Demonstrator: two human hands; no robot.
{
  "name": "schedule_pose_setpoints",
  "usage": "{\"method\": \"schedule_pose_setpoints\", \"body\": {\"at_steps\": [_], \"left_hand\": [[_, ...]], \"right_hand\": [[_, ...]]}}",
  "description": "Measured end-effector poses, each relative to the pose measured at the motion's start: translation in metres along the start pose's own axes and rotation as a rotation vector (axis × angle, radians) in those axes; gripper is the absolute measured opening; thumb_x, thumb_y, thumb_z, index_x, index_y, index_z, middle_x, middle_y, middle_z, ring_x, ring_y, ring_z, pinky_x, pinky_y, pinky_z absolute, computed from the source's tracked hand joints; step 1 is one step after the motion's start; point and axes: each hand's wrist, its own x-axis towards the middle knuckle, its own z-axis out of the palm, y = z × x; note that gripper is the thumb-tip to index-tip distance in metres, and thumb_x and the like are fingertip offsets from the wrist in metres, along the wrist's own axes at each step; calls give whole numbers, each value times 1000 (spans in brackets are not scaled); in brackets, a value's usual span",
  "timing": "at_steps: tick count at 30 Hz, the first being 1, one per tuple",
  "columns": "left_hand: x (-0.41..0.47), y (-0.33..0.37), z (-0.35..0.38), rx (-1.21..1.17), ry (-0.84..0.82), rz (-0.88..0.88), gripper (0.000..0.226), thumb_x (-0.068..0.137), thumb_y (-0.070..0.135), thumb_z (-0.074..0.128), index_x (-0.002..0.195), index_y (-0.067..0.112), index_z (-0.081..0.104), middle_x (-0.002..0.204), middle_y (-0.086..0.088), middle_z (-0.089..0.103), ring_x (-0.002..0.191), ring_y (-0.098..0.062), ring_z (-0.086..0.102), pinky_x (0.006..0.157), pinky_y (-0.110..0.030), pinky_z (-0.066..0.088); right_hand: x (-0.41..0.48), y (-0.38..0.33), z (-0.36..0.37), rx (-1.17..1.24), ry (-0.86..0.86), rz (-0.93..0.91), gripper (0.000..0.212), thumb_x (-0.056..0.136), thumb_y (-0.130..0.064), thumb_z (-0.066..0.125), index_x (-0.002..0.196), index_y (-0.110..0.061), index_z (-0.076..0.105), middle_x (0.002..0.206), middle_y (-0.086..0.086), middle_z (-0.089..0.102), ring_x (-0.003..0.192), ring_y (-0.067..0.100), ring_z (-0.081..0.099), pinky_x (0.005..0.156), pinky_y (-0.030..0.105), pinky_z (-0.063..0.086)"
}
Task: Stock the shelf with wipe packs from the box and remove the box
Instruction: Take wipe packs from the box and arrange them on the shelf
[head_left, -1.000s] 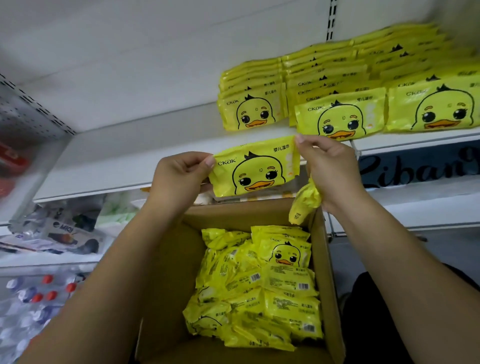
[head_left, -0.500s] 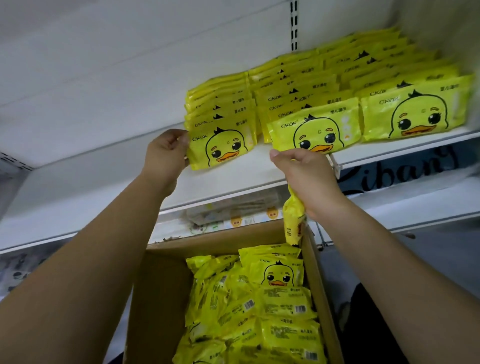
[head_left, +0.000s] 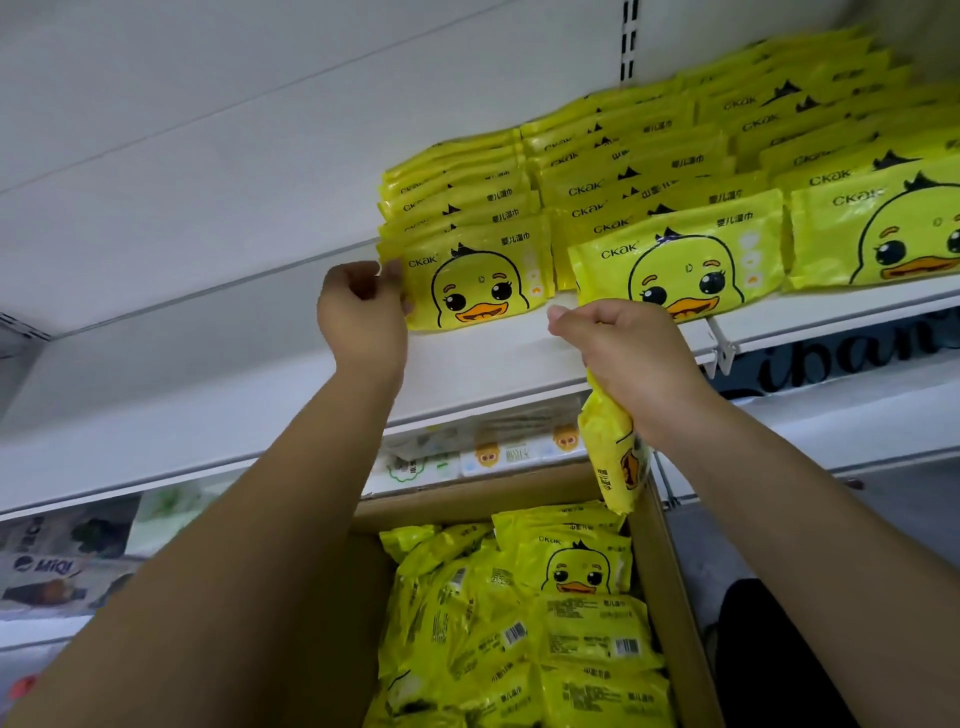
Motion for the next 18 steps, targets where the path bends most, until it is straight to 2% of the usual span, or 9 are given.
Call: {"method": "schedule_pose_setpoints", "body": {"at_steps": [2,4,7,9,10,12,14,16,18], "left_hand": [[-21,3,-5,109,76,16,27,92,34,70,108,13,62,103,-2,67,79,-10,65,87,-35,56],[-64,10,-15,122,63,38,29,95,37,68,111,13,64,109,-2,68,85,-3,62,88,-28,53],[-138,23,-32,-33,-282,-36,35,91,51,67,110,21,67,106,5,73,98,-4,67,88,-27,55],[-180,27,-40,-125,-548,-135,46,88,58,68,119,24,66,117,8,72,110,-3,67,90,-20,54],[-196,26,-42,-154,-613,-163,49,86,54,69,124,23,65,122,8,71,114,-2,65,91,-16,52],[-221,24,-42,-216,-616,-190,48,83,42,69,126,21,63,121,3,73,114,-5,67,90,-17,52],[-232,23,-45,-237,-542,-175,33,91,33,67,121,18,65,110,-2,76,106,-14,72,89,-26,57],[-238,18,-52,-222,-480,-138,16,101,23,61,113,17,69,101,-7,78,98,-25,73,89,-43,59],[-244,13,-63,-220,-424,-141,15,104,19,56,107,18,71,95,-8,78,94,-31,74,87,-50,60]], "right_hand": [[-1,0,-1,6,-10,2,30,93,-39,69,95,-11,76,81,0,68,78,3,59,66,20,43],[-2,1,-2,34,-8,2,31,94,-39,68,97,-9,75,74,-8,62,76,-1,57,66,20,41],[-10,-1,-4,77,-7,7,36,96,-43,64,98,-8,74,72,-12,61,72,-2,56,64,19,41],[-18,0,-4,66,-23,27,40,96,-50,60,98,-12,74,76,-12,62,74,1,56,64,21,41],[-24,0,-5,50,-29,33,42,96,-53,58,97,-15,73,77,-11,62,74,4,56,64,23,41],[-35,2,-7,29,-42,30,43,96,-57,54,92,-19,72,78,-11,62,75,6,55,66,26,41],[-49,5,-8,39,-76,41,42,97,-60,51,92,-22,71,85,-13,64,82,6,58,73,27,43],[-63,11,-8,73,-137,60,45,95,-64,51,96,-24,71,94,-10,67,94,11,62,89,32,49],[-77,17,-8,143,-207,72,45,89,-68,55,95,-27,73,99,-6,70,105,17,66,103,43,50]]}}
